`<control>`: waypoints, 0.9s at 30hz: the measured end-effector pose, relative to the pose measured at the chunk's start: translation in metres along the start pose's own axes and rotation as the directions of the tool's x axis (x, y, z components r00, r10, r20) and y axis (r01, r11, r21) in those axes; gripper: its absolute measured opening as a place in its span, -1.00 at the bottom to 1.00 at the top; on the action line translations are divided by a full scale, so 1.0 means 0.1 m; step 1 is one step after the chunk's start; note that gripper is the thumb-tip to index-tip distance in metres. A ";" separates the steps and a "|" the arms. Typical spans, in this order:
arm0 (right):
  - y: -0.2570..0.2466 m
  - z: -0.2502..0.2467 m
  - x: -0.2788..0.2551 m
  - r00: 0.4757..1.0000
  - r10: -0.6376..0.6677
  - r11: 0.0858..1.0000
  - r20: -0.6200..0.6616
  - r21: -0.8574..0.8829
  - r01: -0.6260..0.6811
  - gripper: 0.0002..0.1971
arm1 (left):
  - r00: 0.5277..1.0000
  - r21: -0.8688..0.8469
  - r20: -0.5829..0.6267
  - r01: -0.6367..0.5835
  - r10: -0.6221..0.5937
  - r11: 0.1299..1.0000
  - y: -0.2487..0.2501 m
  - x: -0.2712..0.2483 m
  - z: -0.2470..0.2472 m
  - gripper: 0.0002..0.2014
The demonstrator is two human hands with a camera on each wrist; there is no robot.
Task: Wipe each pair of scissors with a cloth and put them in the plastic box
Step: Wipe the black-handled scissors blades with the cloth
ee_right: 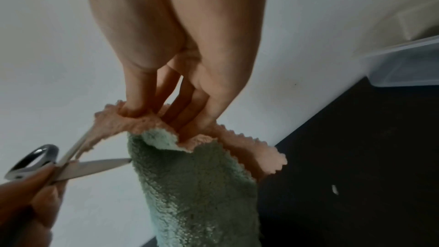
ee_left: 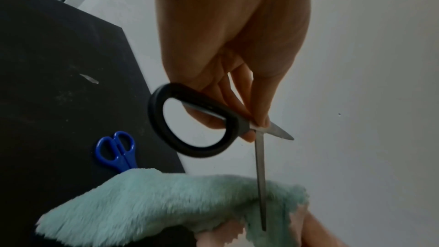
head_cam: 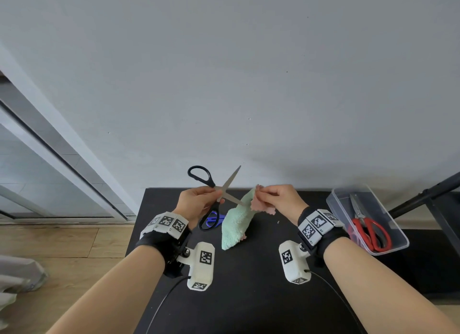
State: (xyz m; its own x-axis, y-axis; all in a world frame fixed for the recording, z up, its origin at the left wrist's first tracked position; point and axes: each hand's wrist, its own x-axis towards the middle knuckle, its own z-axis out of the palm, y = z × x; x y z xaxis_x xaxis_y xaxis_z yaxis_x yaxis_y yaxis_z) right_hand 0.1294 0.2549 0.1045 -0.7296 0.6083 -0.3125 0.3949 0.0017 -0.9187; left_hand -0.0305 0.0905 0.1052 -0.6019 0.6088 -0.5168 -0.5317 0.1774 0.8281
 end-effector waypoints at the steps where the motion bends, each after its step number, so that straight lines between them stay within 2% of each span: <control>1: -0.02 0.02 0.01 1.000 -0.004 0.999 0.011 0.034 0.003 -0.89 | 1.000 0.006 0.013 0.009 -0.009 1.000 -0.01 -0.01 0.03 -0.80; 5: -0.10 0.12 0.04 0.993 -0.034 0.999 0.117 -0.008 0.035 -0.85 | 0.998 0.062 0.061 0.015 -0.019 0.998 -0.04 -0.04 0.11 -0.84; 9: -0.09 0.22 0.06 0.987 -0.029 0.999 0.157 -0.029 0.034 -0.80 | 0.997 0.121 0.078 0.018 -0.028 0.992 -0.05 -0.06 0.15 -0.86; 13: -0.11 0.28 0.06 0.982 -0.033 0.999 0.184 -0.001 0.034 -0.80 | 0.995 0.111 0.091 0.027 -0.037 0.993 -0.06 -0.08 0.18 -0.90; 16: -0.11 0.32 0.06 0.985 -0.036 0.999 0.168 0.011 0.034 -0.78 | 0.993 0.090 0.106 0.037 -0.047 0.995 -0.06 -0.09 0.19 -0.76; 20: -0.12 0.33 0.05 0.983 -0.044 0.999 0.181 -0.007 0.046 -0.80 | 0.991 0.063 0.116 0.054 -0.062 0.997 -0.07 -0.11 0.19 -0.71; 24: -0.11 0.33 0.07 0.977 -0.039 0.992 0.211 -0.107 0.063 -0.82 | 0.992 0.101 0.110 0.046 -0.057 0.994 -0.10 -0.12 0.18 -0.88; 27: -0.10 0.31 0.07 0.968 -0.059 0.975 0.243 -0.194 0.108 -0.85 | 0.995 0.121 0.093 0.033 -0.045 0.992 -0.11 -0.09 0.18 -0.91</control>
State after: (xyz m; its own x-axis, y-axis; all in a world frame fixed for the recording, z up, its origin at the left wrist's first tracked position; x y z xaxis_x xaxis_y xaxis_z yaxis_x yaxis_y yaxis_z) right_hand 0.1032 0.2345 0.1040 -0.8656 0.3956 -0.3070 0.4144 0.2218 -0.8827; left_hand -0.0090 0.0969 0.1048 -0.5194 0.6697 -0.5308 -0.4752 0.2899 0.8308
